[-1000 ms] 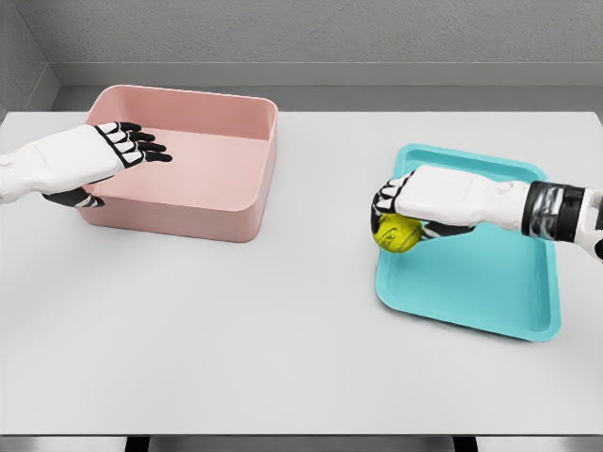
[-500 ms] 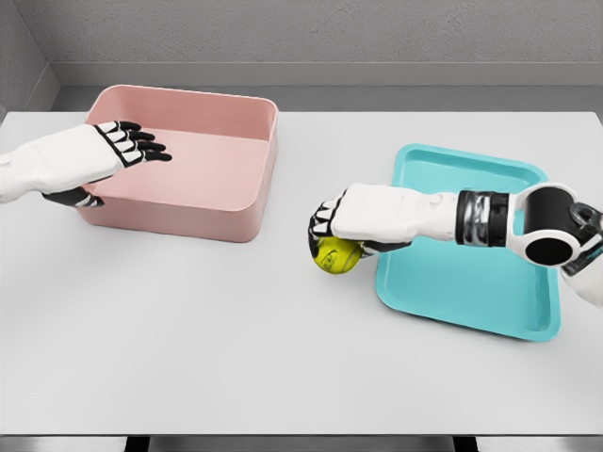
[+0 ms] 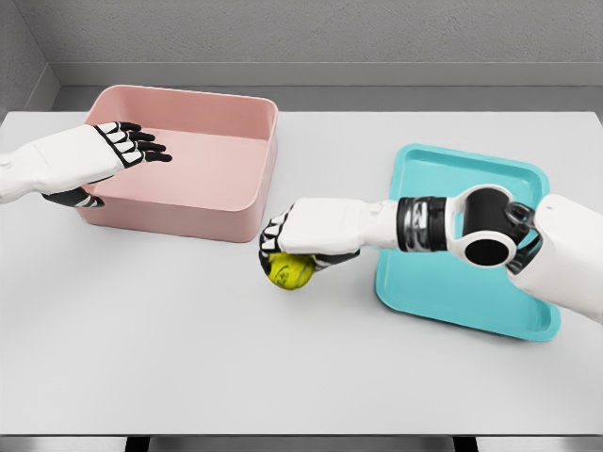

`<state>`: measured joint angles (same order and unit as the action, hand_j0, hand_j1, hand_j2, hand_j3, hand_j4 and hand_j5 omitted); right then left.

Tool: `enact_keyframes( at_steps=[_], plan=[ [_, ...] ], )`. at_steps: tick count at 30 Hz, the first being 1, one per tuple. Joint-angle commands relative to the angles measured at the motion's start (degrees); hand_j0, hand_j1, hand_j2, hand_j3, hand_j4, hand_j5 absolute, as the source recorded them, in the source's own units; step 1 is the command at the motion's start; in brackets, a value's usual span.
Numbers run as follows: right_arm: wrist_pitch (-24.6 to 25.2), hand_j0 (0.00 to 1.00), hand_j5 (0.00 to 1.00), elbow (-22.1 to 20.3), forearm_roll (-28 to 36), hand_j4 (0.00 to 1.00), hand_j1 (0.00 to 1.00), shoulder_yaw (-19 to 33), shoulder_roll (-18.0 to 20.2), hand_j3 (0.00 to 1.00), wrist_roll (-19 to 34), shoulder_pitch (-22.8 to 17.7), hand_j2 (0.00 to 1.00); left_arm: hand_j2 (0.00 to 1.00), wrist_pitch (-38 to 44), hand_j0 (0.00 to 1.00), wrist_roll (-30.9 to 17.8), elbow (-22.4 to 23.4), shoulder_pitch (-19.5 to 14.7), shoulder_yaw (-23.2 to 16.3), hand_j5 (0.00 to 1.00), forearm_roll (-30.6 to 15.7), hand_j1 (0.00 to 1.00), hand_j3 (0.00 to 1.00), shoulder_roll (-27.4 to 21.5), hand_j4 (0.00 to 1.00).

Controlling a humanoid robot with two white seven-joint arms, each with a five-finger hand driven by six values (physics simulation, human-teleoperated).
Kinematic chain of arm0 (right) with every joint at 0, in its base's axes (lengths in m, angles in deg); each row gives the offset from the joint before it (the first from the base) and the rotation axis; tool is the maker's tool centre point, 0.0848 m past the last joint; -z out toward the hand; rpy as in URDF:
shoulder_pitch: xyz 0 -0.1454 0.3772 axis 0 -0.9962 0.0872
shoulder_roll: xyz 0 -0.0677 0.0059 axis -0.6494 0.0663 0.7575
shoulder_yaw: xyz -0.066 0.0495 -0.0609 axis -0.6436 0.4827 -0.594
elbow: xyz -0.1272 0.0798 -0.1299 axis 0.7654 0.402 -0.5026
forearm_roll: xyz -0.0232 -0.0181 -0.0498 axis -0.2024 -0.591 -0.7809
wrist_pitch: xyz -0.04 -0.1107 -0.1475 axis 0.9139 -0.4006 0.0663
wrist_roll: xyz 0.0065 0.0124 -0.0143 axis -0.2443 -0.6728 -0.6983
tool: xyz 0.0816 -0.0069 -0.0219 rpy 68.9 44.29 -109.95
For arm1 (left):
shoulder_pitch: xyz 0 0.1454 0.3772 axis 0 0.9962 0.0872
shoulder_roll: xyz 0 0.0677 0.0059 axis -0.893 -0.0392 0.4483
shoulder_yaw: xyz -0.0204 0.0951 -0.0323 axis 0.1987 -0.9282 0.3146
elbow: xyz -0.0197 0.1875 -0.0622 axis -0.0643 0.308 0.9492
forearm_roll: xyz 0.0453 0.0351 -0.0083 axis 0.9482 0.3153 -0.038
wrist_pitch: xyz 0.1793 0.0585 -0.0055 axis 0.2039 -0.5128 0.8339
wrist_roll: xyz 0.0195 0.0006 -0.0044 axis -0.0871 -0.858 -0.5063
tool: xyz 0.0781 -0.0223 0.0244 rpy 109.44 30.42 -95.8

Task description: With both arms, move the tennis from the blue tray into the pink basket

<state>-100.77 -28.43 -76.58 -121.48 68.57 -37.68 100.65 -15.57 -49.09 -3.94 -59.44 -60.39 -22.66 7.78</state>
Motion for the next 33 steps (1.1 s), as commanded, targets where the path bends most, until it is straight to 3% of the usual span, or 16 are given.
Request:
enact_keyframes(
  at_steps=[1,3,10,12,22,25,28,33],
  plan=[
    [3.0,0.43,0.43,0.0,0.3,0.43,0.43,-2.3,-2.3,0.43,0.1,0.4,0.43,1.0,0.1,1.0,0.0,0.0,0.0,0.0,1.0,-0.3,1.0,1.0,-0.1,1.0],
    [4.1,0.43,0.43,0.1,0.3,0.43,0.43,-3.9,-4.0,0.43,0.1,1.7,0.43,1.0,0.1,1.0,0.0,0.0,0.0,0.0,1.0,-0.3,1.0,1.0,-0.1,1.0],
    [4.5,0.44,0.44,0.1,0.4,0.44,0.44,-6.2,-4.1,0.44,0.0,1.8,0.44,1.0,0.1,1.0,0.0,-0.1,0.0,0.0,1.0,-0.3,1.0,1.0,-0.1,1.0],
    [6.8,1.0,1.0,0.1,0.3,1.0,1.0,-6.2,-4.2,1.0,-0.1,1.8,1.0,1.0,0.1,1.0,0.0,-0.1,0.1,0.0,1.0,-0.3,1.0,1.0,-0.1,1.0],
    [6.2,1.0,1.0,0.0,0.1,1.0,1.0,-5.2,-3.2,1.0,-0.1,2.6,1.0,1.0,0.1,1.0,0.0,-0.4,0.4,0.1,1.0,-0.4,1.0,1.0,-0.6,1.0],
    [1.2,1.0,1.0,0.0,0.1,1.0,1.0,2.1,1.1,1.0,0.2,1.8,1.0,1.0,0.1,1.0,0.0,-4.7,0.8,-0.2,1.0,-0.4,1.0,1.0,-2.0,1.0],
    [-3.6,1.0,1.0,0.0,0.3,1.0,1.0,9.0,5.7,1.0,0.3,-0.4,1.0,1.0,0.1,1.0,0.0,-10.3,3.4,0.0,1.0,-0.3,1.0,1.0,-3.1,1.0],
    [-6.5,1.0,1.0,0.0,0.4,1.0,1.0,17.6,12.3,1.0,0.5,-5.4,1.0,1.0,0.1,1.0,0.0,-13.6,5.8,-0.5,1.0,-0.4,1.0,1.0,-3.4,1.0]
  ],
)
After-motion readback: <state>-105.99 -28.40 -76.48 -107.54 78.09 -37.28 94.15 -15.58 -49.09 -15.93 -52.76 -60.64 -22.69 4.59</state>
